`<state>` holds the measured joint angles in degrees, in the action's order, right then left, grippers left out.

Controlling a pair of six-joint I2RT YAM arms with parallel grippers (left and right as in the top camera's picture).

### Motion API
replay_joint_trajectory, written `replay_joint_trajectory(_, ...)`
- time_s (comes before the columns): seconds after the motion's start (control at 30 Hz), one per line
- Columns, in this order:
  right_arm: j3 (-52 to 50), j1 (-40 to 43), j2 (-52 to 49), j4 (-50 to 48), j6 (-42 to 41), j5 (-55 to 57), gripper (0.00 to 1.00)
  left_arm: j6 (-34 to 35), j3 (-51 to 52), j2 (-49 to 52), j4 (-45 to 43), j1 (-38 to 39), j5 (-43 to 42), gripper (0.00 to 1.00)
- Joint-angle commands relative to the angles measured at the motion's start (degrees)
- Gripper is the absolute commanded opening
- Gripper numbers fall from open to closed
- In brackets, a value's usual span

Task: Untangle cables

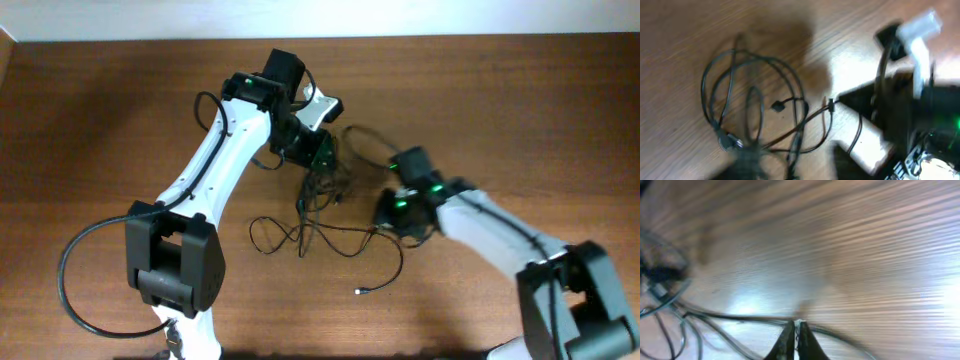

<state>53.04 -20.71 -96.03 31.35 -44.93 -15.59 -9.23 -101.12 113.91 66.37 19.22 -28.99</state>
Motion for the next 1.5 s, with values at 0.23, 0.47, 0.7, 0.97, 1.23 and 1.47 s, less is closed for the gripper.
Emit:
replay_joint_trajectory(0.23,0.24,15.1,10.45,9.84,11.54,1.09,0.13,50.03,-1.31,-1.53,9.25,-3.61,71.95,0.99)
replay_joint_trajectory(0.47,0.22,15.06,10.45,9.88,11.56,1.09,0.21,28.83,-0.76,-1.31,3.89,-5.46,16.65,1.0)
replay_joint_trajectory(0.7,0.22,15.06,10.43,10.1,13.25,1.31,0.37,54.82,9.14,-1.31,8.39,-5.14,41.05,0.61)
replay_joint_trajectory(0.97,0.22,15.08,10.43,9.99,16.72,2.86,0.43,54.62,25.88,-1.31,-9.42,-5.14,50.34,0.53)
replay_joint_trajectory(1.23,0.22,15.06,10.43,9.92,17.31,2.82,0.44,54.03,30.51,-1.51,-18.14,-5.07,54.01,0.0)
replay_joint_trajectory(1.47,0.28,17.92,10.45,8.79,18.21,0.72,0.44,6.32,21.88,-13.22,-17.88,-5.14,11.26,0.0)
